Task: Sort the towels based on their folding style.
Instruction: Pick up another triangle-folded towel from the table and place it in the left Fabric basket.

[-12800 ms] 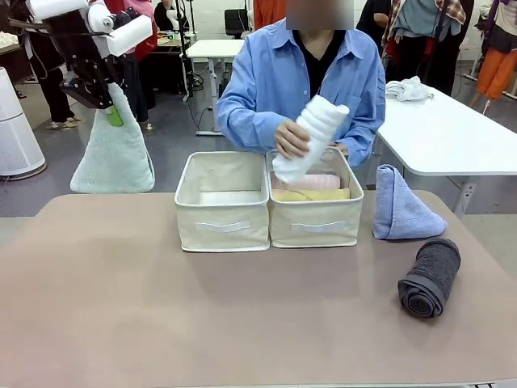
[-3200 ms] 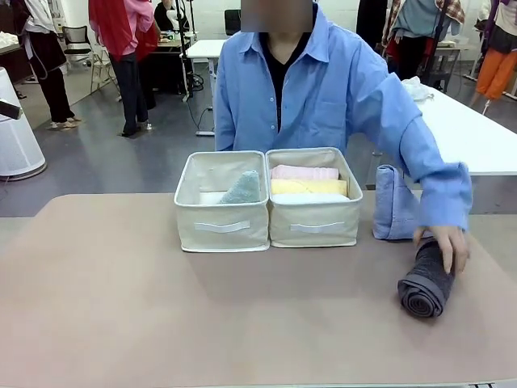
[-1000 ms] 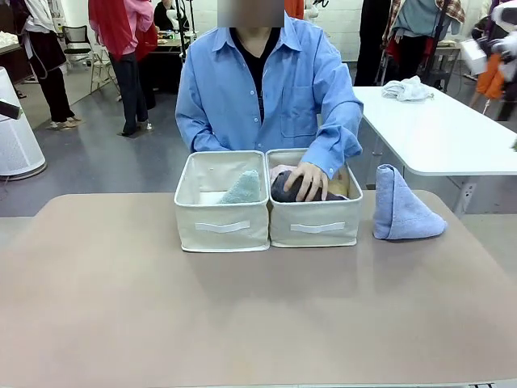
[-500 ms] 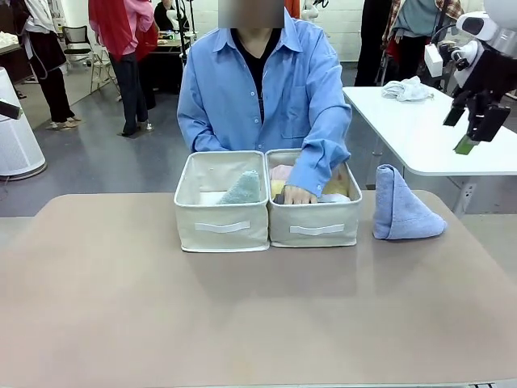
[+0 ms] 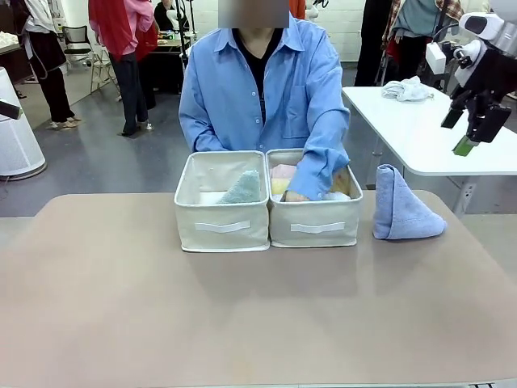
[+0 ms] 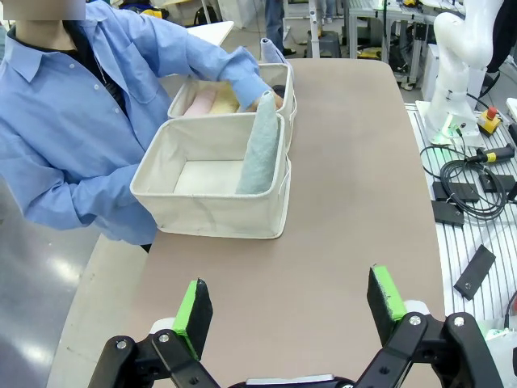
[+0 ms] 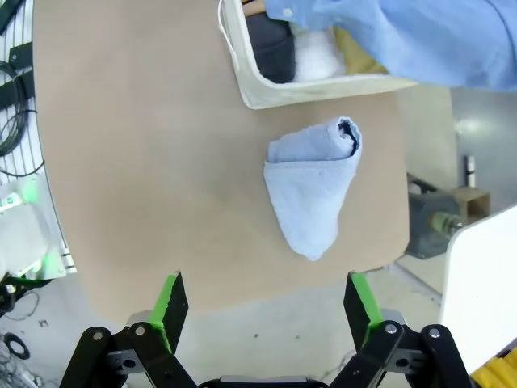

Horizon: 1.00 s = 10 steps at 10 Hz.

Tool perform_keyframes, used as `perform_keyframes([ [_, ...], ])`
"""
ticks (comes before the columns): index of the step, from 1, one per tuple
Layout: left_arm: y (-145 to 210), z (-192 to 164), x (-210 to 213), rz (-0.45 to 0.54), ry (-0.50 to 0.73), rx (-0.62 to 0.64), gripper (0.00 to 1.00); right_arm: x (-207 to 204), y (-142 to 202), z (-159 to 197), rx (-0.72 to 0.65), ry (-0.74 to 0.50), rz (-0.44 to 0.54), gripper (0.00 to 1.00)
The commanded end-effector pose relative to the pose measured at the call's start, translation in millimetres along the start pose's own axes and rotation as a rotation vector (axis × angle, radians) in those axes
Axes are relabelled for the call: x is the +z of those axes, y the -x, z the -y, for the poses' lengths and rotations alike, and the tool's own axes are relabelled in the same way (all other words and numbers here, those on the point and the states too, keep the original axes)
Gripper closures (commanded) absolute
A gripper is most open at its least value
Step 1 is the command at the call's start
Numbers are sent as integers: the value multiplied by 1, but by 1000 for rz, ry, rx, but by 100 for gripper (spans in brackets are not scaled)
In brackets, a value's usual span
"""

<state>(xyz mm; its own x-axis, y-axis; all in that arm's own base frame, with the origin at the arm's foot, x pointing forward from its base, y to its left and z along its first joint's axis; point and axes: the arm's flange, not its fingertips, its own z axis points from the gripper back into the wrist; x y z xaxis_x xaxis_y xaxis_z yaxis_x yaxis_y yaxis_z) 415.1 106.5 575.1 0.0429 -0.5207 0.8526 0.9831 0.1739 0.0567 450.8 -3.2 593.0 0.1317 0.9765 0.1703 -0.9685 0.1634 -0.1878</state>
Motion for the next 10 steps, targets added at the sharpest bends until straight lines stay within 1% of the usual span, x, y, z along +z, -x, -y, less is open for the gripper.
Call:
perform_keyframes([
  [1,-1,0,2,4,-3,-4,0,-2,1,3,-1,11,-13,0],
  [3,-1,0,2,4,-3,-4,0,0,-1,0,1,0,-1,0],
  [4,-1,0,2,4,-3,-4,0,-15,-10,30,36,-40,57,0],
  [5,-1,0,2,4,-3,-4,0,-30,-16,60,20,-70,100,0],
  [6,-1,0,2,4,-3,-4,0,-40,-18,80,6,-96,113,0],
  [8,-1,0,2,4,-3,-4,0,-55,-22,116,41,-159,119,0],
  [10,-1,0,2,4,-3,-4,0,-83,-26,150,98,-283,100,0],
])
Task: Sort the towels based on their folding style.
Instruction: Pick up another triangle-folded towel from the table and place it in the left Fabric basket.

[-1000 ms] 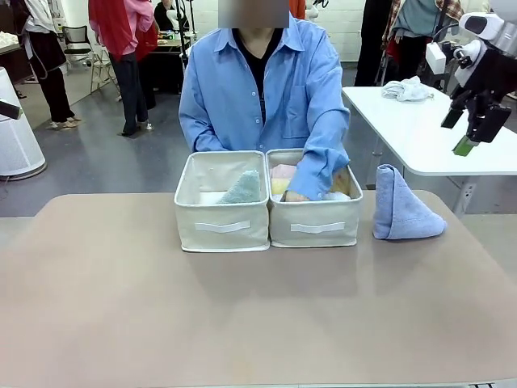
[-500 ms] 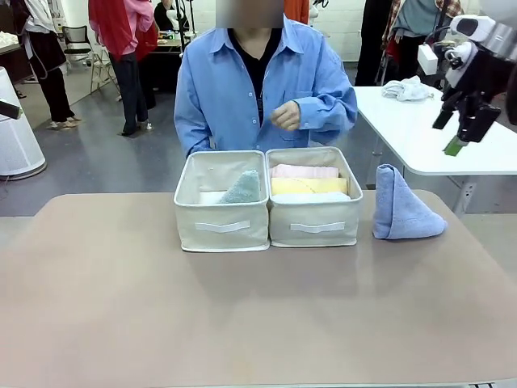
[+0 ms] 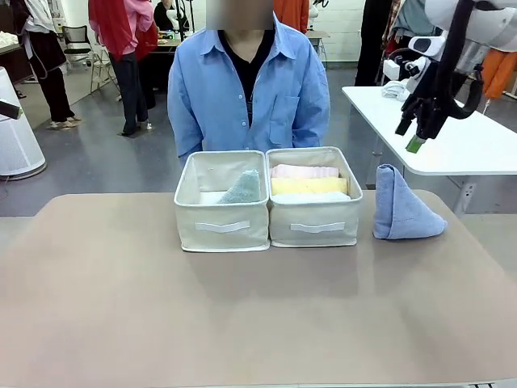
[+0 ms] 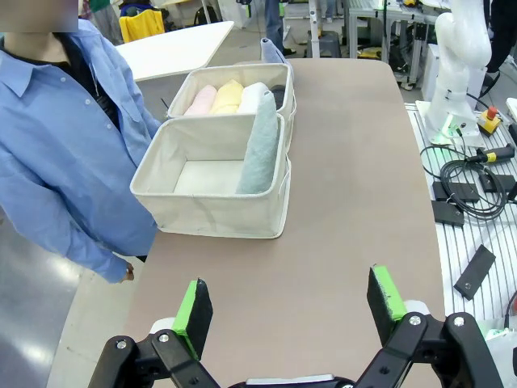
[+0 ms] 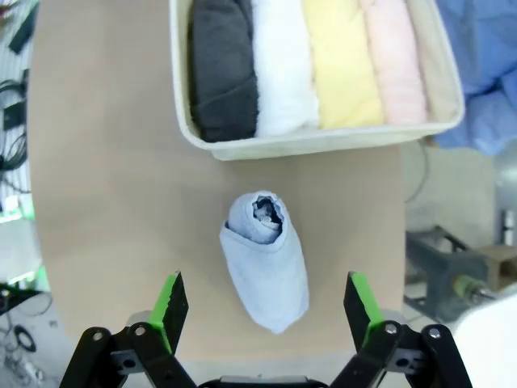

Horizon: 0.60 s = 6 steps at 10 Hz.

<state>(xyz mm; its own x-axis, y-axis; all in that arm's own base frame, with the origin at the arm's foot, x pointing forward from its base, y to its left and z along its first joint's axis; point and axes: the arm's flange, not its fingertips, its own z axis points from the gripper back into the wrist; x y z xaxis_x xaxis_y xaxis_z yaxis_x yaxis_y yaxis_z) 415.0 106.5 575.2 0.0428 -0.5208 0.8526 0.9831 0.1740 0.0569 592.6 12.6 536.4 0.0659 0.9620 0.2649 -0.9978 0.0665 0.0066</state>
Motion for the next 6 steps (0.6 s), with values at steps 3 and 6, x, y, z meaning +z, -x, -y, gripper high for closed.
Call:
perform_keyframes([
  [3,-1,0,2,4,-2,-4,0,-23,-6,40,80,-160,-27,0],
  [6,-1,0,2,4,-2,-4,0,-49,-11,43,76,-151,-54,0],
])
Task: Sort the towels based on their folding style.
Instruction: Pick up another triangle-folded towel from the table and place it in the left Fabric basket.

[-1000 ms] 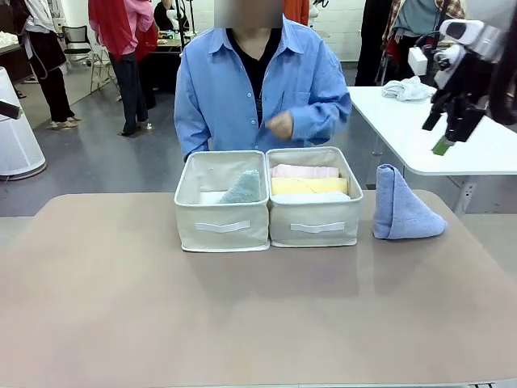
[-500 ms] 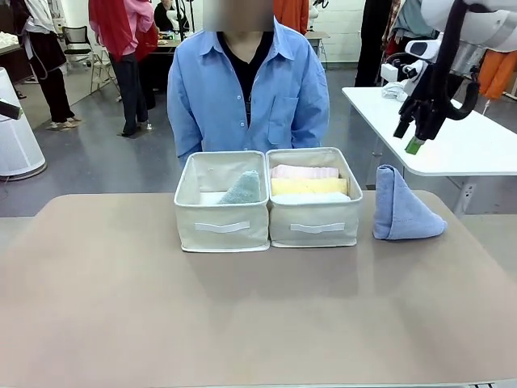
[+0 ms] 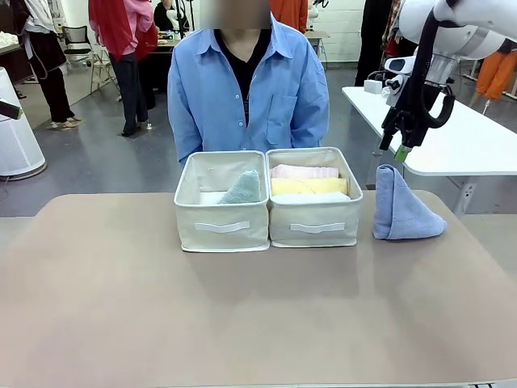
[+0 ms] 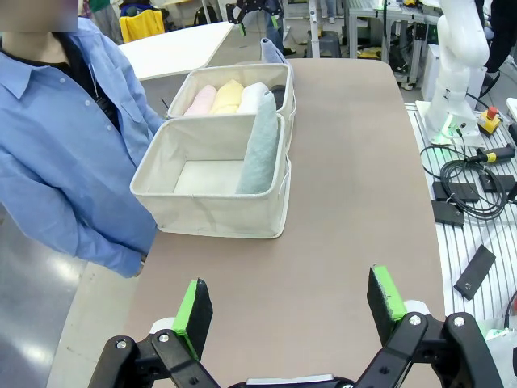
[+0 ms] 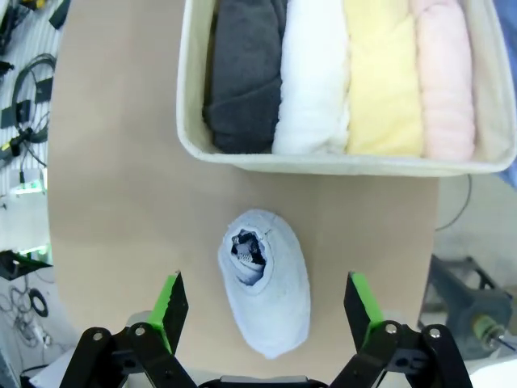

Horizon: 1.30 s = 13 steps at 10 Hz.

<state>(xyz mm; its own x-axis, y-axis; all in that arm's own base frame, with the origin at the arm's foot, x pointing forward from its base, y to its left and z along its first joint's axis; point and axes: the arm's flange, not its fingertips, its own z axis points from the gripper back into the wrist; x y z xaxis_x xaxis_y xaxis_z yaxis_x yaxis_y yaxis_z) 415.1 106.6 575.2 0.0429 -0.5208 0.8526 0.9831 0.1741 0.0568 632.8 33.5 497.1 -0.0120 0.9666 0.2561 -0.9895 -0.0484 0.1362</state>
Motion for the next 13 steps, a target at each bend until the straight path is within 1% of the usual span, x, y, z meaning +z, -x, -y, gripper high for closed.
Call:
perform_keyframes([
  [1,-1,1,2,4,-2,-4,0,-13,2,5,-4,-4,-55,0],
  [4,-1,1,2,4,-2,-4,0,-33,2,0,4,-11,-101,0],
  [8,-1,1,2,4,-2,-4,0,-58,-2,0,18,1,-120,0],
  [13,-1,1,2,4,-2,-4,0,-70,-3,0,24,-34,-155,0],
])
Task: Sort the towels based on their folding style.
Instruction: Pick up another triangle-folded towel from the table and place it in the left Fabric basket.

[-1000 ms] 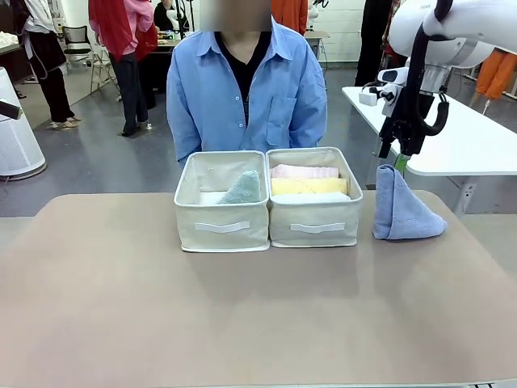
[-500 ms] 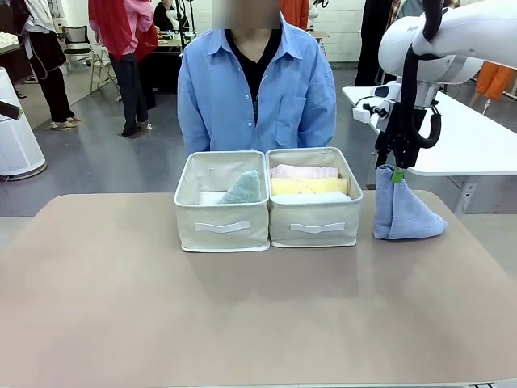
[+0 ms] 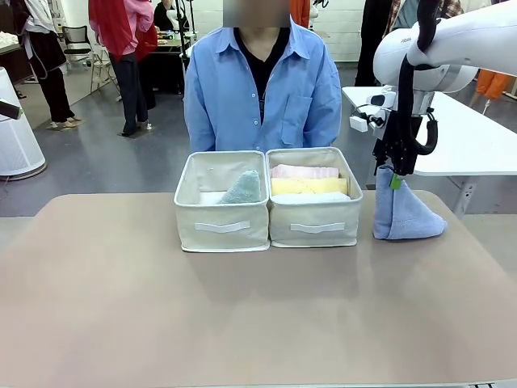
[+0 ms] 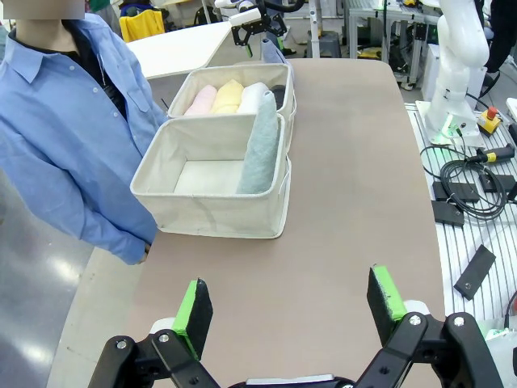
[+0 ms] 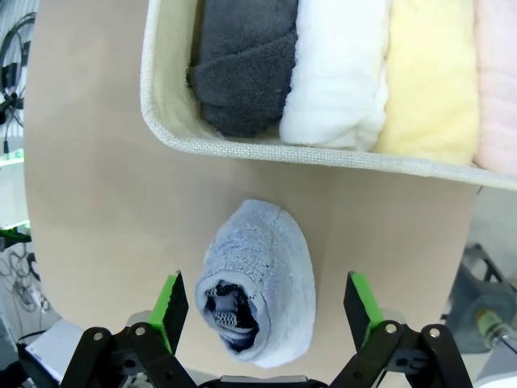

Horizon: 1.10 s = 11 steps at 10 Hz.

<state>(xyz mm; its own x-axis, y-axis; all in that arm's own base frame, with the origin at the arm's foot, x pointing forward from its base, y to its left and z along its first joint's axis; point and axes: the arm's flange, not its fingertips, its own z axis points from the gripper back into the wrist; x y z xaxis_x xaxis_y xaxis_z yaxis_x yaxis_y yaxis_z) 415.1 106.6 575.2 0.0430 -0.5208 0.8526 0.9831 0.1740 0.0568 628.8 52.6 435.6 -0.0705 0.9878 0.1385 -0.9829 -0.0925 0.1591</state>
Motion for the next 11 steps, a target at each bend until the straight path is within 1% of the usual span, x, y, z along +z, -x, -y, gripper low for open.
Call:
perform_keyframes([
  [1,-1,1,2,4,-2,-4,0,-6,-1,-4,-20,-10,-29,0],
  [2,-1,1,2,4,-2,-4,0,-7,0,-5,-8,-7,-33,0],
  [3,-1,1,2,4,-2,-4,0,-6,0,-5,-8,-13,-38,58],
  [4,-1,1,2,4,-2,-4,0,-6,0,-5,-12,-14,-36,58],
  [5,-1,1,2,4,-2,-4,0,-6,1,-5,-18,-16,-39,100],
  [6,-1,1,2,4,-2,-4,0,-6,2,-5,-23,-22,-45,64],
  [7,-1,1,2,4,-2,-4,0,-6,2,-5,-22,-27,-48,100],
  [11,-1,1,2,4,-2,-4,0,-5,2,-5,-23,-35,-54,100],
])
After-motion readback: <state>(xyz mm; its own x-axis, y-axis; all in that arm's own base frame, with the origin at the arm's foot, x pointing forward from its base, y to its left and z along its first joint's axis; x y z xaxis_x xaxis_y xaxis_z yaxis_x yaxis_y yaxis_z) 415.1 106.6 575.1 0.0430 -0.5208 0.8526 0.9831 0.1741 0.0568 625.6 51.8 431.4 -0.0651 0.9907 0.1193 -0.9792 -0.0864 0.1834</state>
